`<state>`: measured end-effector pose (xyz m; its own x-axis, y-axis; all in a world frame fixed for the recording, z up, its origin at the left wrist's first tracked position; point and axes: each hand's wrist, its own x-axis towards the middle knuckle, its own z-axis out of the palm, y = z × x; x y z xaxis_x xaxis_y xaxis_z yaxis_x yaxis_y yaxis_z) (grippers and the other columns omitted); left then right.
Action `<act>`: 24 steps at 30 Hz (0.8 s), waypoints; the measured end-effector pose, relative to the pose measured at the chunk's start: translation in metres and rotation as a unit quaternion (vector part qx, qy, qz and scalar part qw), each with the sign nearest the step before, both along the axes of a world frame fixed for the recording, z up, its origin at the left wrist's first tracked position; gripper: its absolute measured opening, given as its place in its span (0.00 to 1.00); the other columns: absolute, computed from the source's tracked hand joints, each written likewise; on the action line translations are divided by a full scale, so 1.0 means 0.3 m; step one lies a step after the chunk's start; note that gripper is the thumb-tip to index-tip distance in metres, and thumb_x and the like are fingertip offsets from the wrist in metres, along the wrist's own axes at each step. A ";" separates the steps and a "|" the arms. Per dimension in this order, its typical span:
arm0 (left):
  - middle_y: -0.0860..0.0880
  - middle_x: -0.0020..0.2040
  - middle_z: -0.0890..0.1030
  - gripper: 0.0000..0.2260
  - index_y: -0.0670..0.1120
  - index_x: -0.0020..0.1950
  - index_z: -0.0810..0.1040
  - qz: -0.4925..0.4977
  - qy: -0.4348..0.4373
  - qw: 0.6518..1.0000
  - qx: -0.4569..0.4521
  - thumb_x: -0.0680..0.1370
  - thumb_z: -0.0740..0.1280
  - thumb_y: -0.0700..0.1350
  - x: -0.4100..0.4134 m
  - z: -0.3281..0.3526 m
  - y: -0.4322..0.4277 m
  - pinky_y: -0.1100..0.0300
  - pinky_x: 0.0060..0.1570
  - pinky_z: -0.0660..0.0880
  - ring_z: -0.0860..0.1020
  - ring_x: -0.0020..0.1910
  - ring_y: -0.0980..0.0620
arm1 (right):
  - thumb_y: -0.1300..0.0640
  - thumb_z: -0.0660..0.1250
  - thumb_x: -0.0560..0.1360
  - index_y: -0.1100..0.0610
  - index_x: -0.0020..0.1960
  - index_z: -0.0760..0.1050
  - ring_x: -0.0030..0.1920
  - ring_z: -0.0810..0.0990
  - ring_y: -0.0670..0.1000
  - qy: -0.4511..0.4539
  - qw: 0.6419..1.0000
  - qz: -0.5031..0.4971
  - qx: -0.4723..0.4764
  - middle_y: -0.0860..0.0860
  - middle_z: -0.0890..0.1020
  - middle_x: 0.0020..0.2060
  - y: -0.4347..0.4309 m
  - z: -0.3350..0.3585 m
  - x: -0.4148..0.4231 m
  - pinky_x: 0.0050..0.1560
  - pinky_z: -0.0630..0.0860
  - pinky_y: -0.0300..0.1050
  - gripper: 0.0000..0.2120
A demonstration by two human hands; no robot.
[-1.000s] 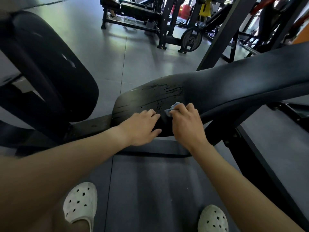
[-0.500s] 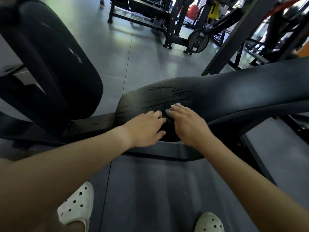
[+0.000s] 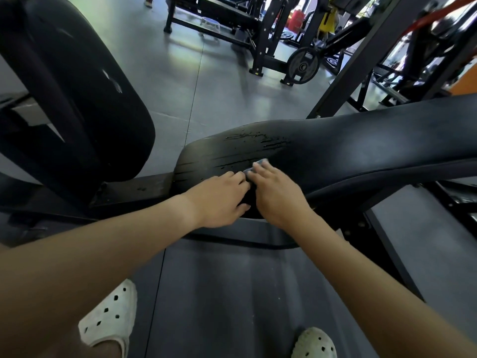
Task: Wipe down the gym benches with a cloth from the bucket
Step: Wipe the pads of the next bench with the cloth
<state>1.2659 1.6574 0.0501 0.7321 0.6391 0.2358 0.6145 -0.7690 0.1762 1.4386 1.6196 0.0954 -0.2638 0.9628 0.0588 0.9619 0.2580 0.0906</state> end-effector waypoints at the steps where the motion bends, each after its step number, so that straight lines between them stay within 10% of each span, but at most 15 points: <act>1: 0.47 0.65 0.73 0.23 0.45 0.73 0.71 0.001 -0.003 1.000 -0.002 0.83 0.60 0.57 -0.002 0.001 -0.001 0.48 0.61 0.77 0.73 0.61 0.48 | 0.59 0.56 0.82 0.56 0.79 0.64 0.81 0.54 0.53 -0.001 1.000 0.018 -0.002 0.54 0.62 0.79 -0.018 0.005 0.008 0.79 0.55 0.48 0.25; 10: 0.48 0.77 0.68 0.26 0.47 0.81 0.63 0.014 0.016 0.999 0.047 0.85 0.56 0.57 -0.046 -0.021 -0.020 0.48 0.64 0.75 0.72 0.71 0.47 | 0.63 0.55 0.79 0.59 0.74 0.71 0.79 0.60 0.54 0.034 0.983 -0.141 0.115 0.56 0.69 0.76 0.028 0.012 0.074 0.78 0.59 0.50 0.24; 20: 0.47 0.72 0.71 0.28 0.46 0.77 0.67 0.103 0.023 0.994 -0.008 0.84 0.56 0.63 -0.164 -0.096 -0.017 0.47 0.62 0.76 0.73 0.68 0.46 | 0.60 0.53 0.80 0.54 0.77 0.68 0.80 0.59 0.52 0.006 0.999 0.044 0.010 0.53 0.67 0.77 -0.046 -0.045 -0.029 0.78 0.59 0.52 0.25; 24: 0.47 0.74 0.70 0.29 0.45 0.78 0.66 0.111 -0.008 0.993 -0.040 0.84 0.55 0.63 -0.159 -0.109 -0.022 0.47 0.66 0.74 0.71 0.70 0.47 | 0.62 0.53 0.81 0.48 0.78 0.66 0.79 0.60 0.51 -0.006 0.999 -0.041 0.018 0.49 0.65 0.78 0.048 0.032 0.039 0.76 0.59 0.51 0.26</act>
<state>1.2183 1.6508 0.0173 0.5671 0.8019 0.1877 0.7643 -0.5974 0.2430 1.4501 1.6340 0.1049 -0.1842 0.9786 0.0914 0.9787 0.1740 0.1093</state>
